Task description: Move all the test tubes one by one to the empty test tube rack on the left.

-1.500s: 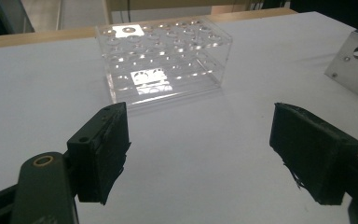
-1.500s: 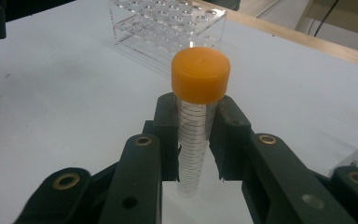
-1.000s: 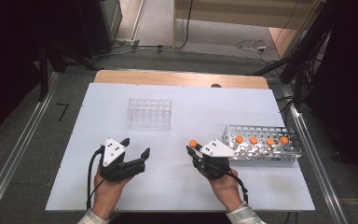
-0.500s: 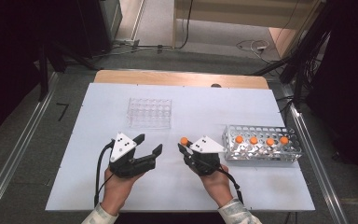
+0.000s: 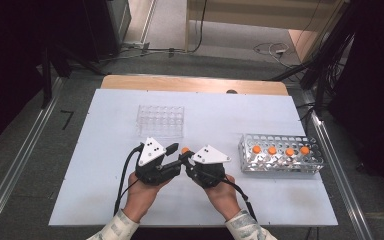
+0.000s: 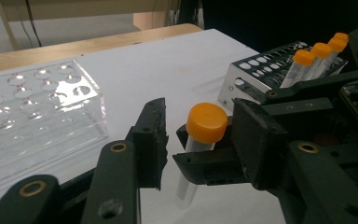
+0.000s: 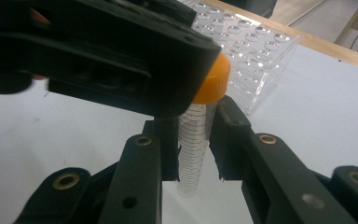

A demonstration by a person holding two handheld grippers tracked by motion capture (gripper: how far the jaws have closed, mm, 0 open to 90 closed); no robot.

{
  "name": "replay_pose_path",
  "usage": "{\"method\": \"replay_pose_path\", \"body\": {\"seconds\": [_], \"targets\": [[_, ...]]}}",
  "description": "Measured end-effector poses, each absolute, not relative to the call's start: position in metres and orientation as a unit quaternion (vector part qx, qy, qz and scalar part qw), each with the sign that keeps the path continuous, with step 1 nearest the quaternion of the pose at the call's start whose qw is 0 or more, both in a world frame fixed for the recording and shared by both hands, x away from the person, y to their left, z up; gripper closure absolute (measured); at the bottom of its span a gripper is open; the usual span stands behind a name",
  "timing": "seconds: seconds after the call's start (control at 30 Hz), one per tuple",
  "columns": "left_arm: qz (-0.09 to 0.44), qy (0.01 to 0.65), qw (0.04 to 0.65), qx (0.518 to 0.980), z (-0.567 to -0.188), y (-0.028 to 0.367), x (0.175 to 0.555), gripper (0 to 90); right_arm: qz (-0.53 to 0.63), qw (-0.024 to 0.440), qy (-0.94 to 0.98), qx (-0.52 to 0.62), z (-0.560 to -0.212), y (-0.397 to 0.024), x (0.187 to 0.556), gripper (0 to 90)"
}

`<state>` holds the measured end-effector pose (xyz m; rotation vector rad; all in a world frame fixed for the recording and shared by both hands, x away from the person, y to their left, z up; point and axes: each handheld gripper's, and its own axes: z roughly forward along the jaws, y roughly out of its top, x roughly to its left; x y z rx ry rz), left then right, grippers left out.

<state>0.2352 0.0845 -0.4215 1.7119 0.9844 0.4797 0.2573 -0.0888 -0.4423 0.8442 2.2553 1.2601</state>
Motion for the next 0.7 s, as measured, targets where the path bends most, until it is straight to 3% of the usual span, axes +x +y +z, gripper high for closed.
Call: {"method": "replay_pose_path", "body": {"seconds": [0.37, 0.7], "targets": [[0.181, 0.409, 0.532, 0.719, -0.4252, 0.0840, 0.2409, 66.7, 0.454, 0.204, 0.813, 0.302, -0.4430, -0.0863, 0.2571, 71.4], [0.178, 0.408, 0.530, 0.722, -0.4276, 0.0821, 0.2429, 68.1, 0.458, 0.199, 0.811, 0.304, -0.4429, -0.0863, 0.2577, 71.4]]}}
